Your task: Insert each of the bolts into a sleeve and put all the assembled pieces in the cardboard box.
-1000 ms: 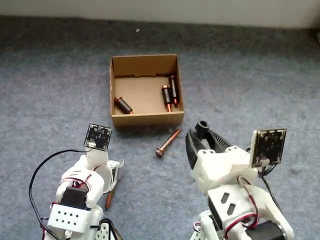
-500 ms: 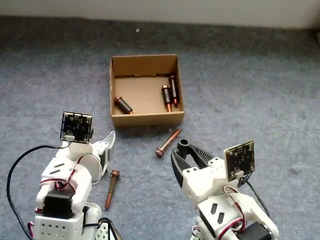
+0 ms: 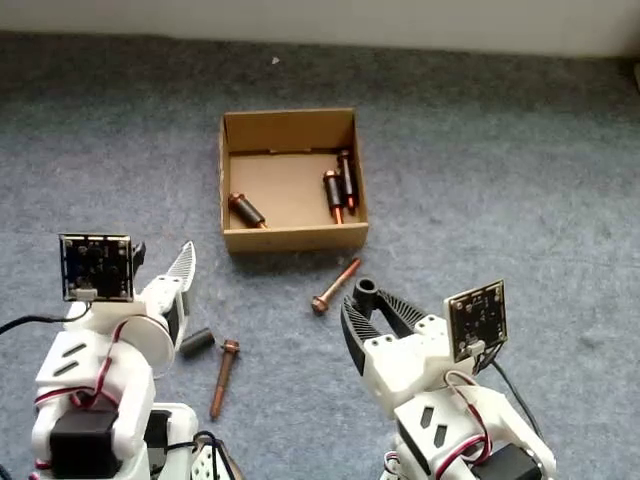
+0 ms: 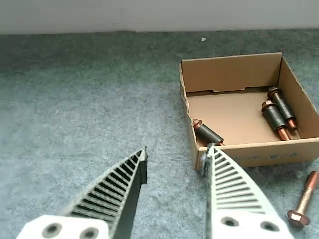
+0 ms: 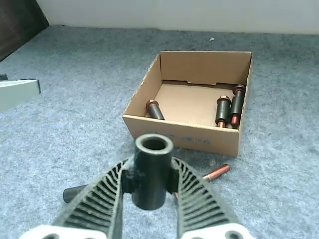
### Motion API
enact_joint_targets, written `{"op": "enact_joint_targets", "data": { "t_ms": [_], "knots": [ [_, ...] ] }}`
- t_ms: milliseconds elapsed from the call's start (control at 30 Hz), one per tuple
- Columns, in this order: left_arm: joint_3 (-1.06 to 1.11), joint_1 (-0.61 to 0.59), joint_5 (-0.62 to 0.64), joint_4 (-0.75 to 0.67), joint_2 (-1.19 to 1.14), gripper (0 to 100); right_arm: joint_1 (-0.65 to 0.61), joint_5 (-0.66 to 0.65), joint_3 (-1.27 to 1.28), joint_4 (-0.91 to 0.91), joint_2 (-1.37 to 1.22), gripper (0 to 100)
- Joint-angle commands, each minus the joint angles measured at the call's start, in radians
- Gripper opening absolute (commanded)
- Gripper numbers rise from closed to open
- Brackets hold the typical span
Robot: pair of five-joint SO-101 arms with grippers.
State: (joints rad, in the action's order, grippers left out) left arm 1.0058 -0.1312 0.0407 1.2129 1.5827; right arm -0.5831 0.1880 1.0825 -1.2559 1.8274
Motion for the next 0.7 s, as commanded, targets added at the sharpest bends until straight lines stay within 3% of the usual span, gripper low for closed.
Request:
{"op": "enact_joint_targets", "data": {
  "t_ms": [0, 167, 333, 567, 667],
  "knots": [
    [-0.186, 0.061, -0.158, 0.138, -0.030, 21, -0.008, -0.014, -0.005, -0.002, 0.002, 0.5],
    [-0.331, 0.147, -0.226, 0.353, -0.269, 16, -0.007, -0.014, -0.004, -0.002, 0.002, 0.5],
    [-0.414, 0.188, -0.244, 0.503, -0.605, 21, -0.007, -0.014, -0.004, -0.002, 0.002, 0.5],
    [-0.346, 0.199, -0.241, 0.497, -0.837, 25, -0.007, -0.014, -0.004, -0.002, 0.002, 0.5],
    [-0.254, 0.196, -0.241, 0.411, -0.892, 25, -0.007, -0.014, -0.004, -0.002, 0.002, 0.5]
  ]
}}
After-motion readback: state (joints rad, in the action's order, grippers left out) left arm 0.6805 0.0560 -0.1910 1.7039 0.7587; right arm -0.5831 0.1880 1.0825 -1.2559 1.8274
